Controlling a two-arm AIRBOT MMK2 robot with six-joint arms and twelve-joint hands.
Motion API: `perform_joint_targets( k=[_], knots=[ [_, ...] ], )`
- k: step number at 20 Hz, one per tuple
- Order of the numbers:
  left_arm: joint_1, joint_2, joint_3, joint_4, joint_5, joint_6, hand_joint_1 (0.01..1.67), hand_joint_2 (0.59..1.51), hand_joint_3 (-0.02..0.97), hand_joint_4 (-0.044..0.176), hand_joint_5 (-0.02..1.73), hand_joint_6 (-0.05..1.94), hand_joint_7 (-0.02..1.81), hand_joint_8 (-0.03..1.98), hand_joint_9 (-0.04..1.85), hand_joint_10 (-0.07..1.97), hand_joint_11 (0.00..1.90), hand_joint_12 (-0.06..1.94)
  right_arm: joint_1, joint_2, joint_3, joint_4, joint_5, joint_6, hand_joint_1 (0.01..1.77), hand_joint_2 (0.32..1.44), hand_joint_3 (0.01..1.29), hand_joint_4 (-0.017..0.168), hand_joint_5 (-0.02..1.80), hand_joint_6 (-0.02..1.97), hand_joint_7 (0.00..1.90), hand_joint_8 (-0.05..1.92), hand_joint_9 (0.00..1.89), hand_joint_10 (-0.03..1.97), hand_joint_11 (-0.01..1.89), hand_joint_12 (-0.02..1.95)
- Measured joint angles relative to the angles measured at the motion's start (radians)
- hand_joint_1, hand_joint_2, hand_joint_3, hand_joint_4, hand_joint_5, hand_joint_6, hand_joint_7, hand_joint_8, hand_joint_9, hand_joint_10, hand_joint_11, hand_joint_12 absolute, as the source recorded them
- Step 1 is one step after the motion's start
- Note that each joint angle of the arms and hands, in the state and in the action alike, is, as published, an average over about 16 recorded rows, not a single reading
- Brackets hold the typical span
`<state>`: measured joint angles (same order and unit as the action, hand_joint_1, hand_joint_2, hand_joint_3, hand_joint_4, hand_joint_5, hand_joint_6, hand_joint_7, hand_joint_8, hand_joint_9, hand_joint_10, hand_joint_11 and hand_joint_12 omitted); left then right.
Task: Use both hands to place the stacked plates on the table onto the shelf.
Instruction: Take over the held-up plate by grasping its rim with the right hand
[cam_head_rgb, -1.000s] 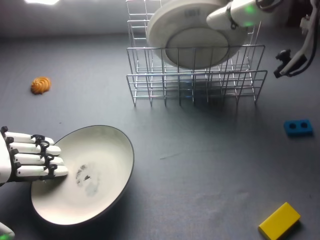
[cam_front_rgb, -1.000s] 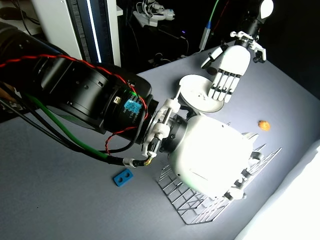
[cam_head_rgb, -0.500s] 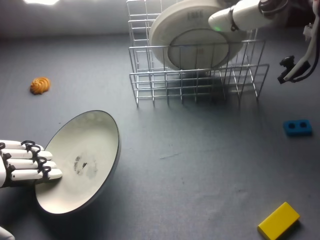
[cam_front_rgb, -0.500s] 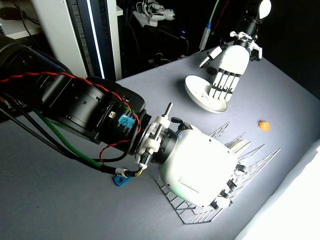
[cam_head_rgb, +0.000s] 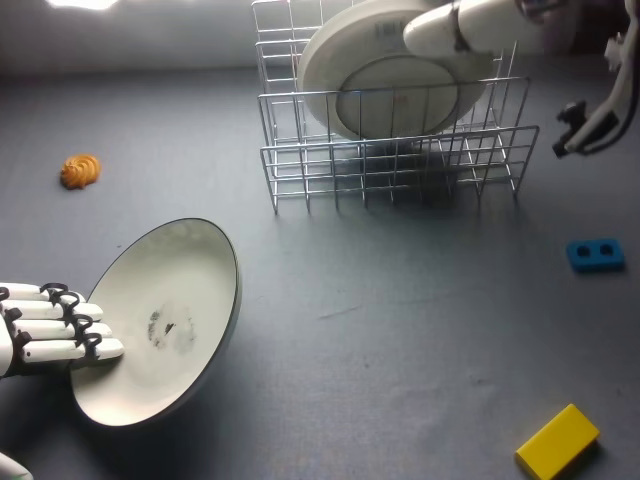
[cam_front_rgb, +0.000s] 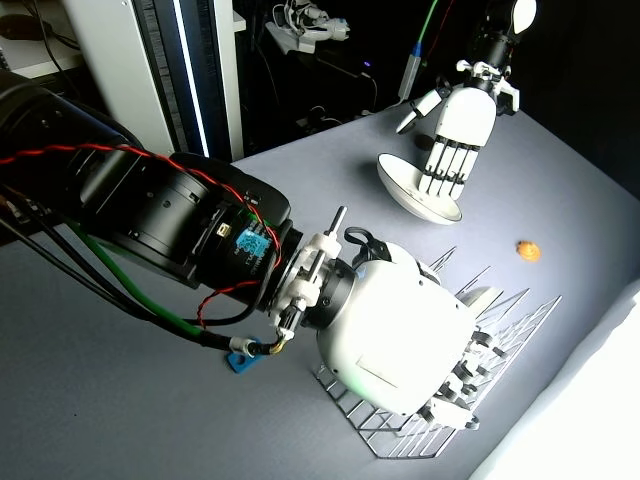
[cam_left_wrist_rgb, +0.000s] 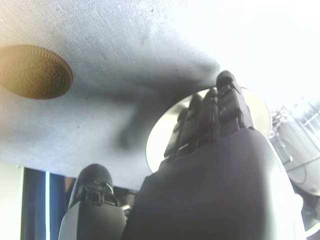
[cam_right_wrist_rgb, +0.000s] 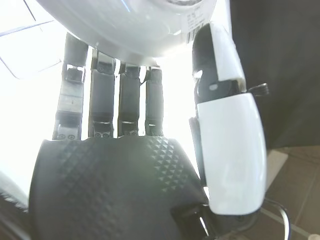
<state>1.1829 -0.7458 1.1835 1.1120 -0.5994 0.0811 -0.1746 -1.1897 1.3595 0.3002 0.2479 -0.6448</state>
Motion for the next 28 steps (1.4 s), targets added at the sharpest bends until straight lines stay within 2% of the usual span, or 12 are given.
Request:
perform_joint_targets(
  k=[6,11,16,20,24,28],
  knots=[
    [0.001,0.002,-0.002,-0.002,0.002,0.000,0.01,1.101,0.013,-0.009,-0.02,-0.04,0.00,-0.01,-0.02,-0.05,0.01,0.02,0.032,0.024,-0.085,-0.148,0.042,-0.071,0.89,1.08,0.01,-0.003,0.43,0.01,0.48,0.01,0.45,0.02,0.08,0.97],
    [0.002,0.002,-0.001,-0.004,0.002,0.000,0.01,1.101,0.013,-0.009,-0.02,-0.04,0.00,-0.01,-0.02,-0.05,0.01,0.02,0.019,0.037,-0.204,-0.280,0.113,-0.242,0.94,1.01,0.01,0.000,0.22,0.02,0.24,0.01,0.22,0.01,0.02,0.73],
    [0.003,0.003,-0.001,-0.005,0.002,0.000,0.01,1.099,0.013,-0.008,-0.02,-0.04,0.00,-0.01,-0.03,-0.05,0.01,0.02,-0.046,0.019,-0.321,-0.369,0.185,-0.465,1.04,0.93,0.01,0.001,0.10,0.02,0.09,0.01,0.08,0.01,0.02,0.47],
    [0.004,0.003,-0.001,-0.006,0.002,0.000,0.01,1.097,0.013,-0.008,-0.02,-0.04,0.00,-0.01,-0.03,-0.05,0.01,0.02,-0.114,-0.019,-0.380,-0.375,0.224,-0.632,1.11,0.88,0.01,0.002,0.03,0.02,0.02,0.01,0.02,0.01,0.02,0.39],
    [0.004,0.004,-0.001,-0.006,0.002,0.000,0.01,1.097,0.013,-0.008,-0.02,-0.04,0.00,-0.01,-0.02,-0.05,0.01,0.02,-0.178,-0.076,-0.392,-0.368,0.244,-0.731,1.15,0.87,0.01,0.002,0.03,0.02,0.02,0.01,0.02,0.01,0.02,0.42],
    [0.004,0.004,-0.001,-0.006,0.003,0.000,0.01,1.097,0.014,-0.008,-0.02,-0.04,-0.01,-0.01,-0.02,-0.05,0.01,0.02,-0.225,-0.143,-0.369,-0.358,0.250,-0.782,1.14,0.87,0.01,0.001,0.05,0.02,0.02,0.01,0.02,0.01,0.02,0.47]
  ],
)
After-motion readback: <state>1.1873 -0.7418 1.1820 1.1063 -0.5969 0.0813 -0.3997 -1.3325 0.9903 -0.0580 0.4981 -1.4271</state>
